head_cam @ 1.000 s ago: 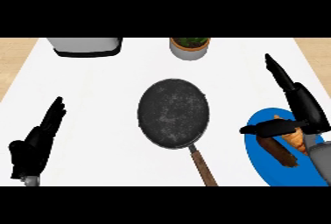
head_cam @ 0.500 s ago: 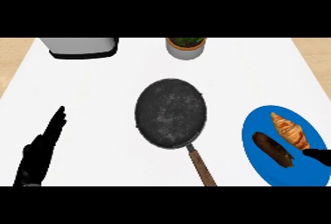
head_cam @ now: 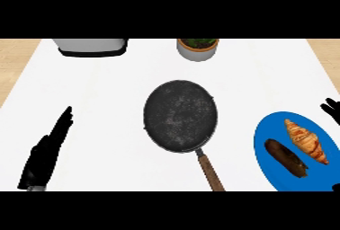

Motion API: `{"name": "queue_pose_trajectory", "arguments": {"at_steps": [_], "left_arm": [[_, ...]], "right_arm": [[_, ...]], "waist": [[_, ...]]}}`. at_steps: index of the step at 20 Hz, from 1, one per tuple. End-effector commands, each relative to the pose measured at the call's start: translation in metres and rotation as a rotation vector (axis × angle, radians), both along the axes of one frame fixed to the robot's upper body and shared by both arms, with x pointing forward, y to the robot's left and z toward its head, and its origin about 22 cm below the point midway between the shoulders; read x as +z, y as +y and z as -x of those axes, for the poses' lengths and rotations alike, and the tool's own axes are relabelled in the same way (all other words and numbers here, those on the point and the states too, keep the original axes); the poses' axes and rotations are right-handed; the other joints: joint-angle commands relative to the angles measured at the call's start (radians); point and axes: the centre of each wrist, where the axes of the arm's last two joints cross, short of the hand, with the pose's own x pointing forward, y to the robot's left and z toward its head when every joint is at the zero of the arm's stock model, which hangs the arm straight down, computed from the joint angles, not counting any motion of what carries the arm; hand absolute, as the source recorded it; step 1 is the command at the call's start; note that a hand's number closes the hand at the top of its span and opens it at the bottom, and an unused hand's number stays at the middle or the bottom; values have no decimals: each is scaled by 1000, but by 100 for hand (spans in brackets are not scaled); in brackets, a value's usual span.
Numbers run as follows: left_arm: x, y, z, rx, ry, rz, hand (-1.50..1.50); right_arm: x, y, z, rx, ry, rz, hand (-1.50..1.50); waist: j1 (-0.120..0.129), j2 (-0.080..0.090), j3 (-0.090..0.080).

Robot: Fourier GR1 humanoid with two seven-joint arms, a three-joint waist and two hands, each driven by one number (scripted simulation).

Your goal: Pick the sweet potato from the plate and place it in the pan

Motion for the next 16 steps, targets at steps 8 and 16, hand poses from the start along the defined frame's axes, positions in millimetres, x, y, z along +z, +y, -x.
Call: {"name": "queue_pose_trajectory", "arguments": {"at_steps": [8,16], "left_arm": [[2,-8,-15,-12,-16,0,0],[-5,-4,-7,-27,22,4,0]], "right_arm": [[-11,79,-3,-72,191,179,-150],[-34,115,-3,-116,308,350,-150]], "waist": [[21,5,2],[14,4,2]]}}
